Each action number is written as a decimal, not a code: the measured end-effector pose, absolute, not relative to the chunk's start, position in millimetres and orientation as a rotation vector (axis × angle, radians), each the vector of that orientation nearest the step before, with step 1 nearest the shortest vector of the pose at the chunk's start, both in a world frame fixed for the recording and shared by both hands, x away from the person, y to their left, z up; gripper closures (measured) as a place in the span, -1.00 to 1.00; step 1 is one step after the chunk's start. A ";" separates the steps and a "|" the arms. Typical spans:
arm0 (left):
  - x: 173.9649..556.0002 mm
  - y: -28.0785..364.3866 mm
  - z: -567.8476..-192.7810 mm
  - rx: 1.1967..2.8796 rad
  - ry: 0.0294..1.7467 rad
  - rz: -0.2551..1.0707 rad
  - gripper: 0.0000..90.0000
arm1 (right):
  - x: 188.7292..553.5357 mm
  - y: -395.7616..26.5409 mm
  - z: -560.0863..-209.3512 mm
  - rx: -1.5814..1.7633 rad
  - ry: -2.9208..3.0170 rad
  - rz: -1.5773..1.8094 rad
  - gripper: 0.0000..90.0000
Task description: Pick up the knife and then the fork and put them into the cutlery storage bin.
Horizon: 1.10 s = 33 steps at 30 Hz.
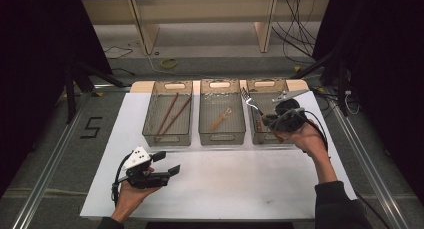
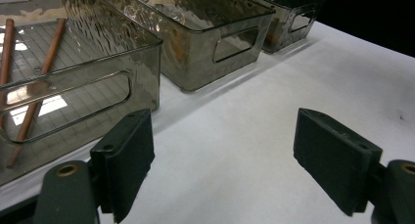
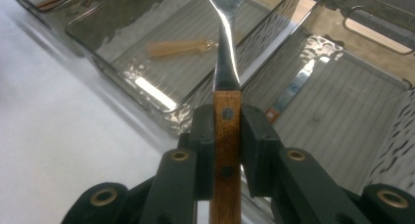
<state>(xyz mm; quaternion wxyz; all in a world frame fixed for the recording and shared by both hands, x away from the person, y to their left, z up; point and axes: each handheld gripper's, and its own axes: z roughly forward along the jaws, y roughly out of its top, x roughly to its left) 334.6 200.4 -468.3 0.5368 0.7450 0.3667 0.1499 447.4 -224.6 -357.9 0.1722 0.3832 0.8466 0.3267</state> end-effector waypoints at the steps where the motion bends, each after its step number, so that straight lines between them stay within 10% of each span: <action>1: 334.8 200.6 -468.3 1.775 0.871 0.359 -0.51 | 449.6 -224.1 -357.4 1.096 2.398 0.928 0.73; 33: 335.4 200.9 -468.8 1.772 0.874 0.358 -0.51 | 505.8 -234.8 -362.3 1.331 2.291 0.880 0.73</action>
